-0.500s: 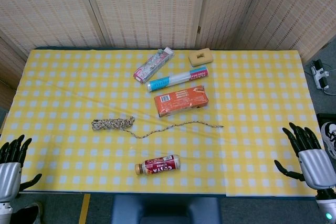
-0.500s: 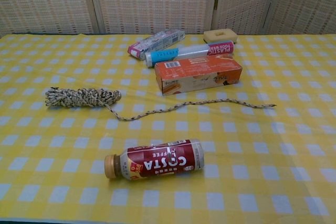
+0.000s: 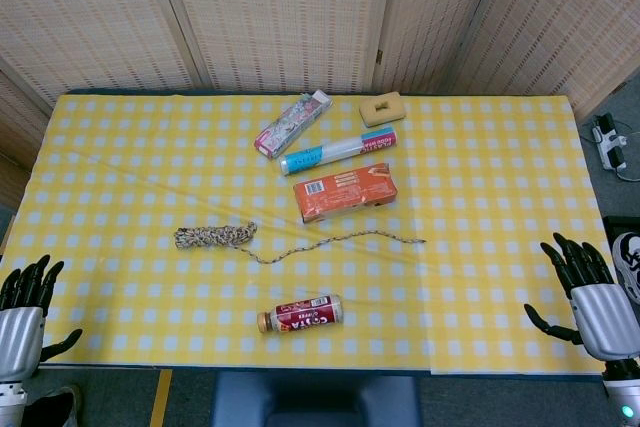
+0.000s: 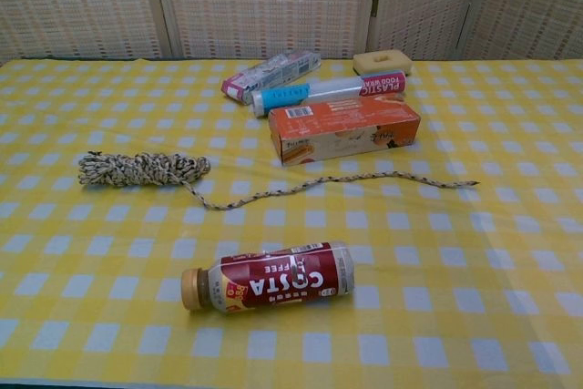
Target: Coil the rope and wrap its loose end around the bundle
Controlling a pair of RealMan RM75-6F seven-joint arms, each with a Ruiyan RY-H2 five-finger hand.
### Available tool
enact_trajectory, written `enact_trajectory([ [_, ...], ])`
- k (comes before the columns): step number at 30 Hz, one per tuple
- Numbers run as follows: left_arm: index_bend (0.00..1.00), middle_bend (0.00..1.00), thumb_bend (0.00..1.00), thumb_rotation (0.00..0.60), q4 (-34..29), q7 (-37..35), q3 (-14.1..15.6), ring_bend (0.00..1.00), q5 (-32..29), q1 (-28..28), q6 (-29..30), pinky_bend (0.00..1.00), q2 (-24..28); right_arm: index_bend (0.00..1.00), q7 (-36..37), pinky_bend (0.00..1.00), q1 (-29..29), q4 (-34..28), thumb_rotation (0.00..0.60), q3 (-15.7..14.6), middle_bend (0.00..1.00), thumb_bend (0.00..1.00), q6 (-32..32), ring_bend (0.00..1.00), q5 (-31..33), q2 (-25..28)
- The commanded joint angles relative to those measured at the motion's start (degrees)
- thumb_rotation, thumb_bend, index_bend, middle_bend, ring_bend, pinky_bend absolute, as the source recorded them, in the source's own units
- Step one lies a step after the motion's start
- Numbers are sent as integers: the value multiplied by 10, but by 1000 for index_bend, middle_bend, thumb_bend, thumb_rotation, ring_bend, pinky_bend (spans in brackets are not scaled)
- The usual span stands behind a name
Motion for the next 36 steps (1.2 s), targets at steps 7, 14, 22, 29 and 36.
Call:
enact_trajectory([
  [7, 55, 5, 173, 600, -3, -1, -20, 0, 20, -32, -20, 0, 0, 0, 2, 0, 2, -2, 384, 4, 0, 353, -1, 0, -4, 2],
  [14, 239, 140, 226, 600, -3, 4, -67, 80, 2, -105, -94, 20, -18, 0, 5, 0, 5, -1, 386, 7, 0, 353, -3, 0, -5, 3],
  [22, 275, 216, 229, 600, 9, 66, -107, 141, -81, -205, -236, 77, -62, 0, 13, 0, 6, 4, 388, 7, 0, 353, -10, 0, -1, 3],
  [29, 284, 236, 243, 600, 48, 107, -134, 175, -158, -273, -308, 138, -120, 0, 20, 0, 7, 7, 402, 8, 0, 353, -17, 0, 5, 3],
  [36, 311, 256, 253, 600, 95, 173, -142, 191, -240, -322, -347, 188, -169, 0, 23, 0, 6, 11, 403, 8, 0, 353, -23, 0, 12, 2],
])
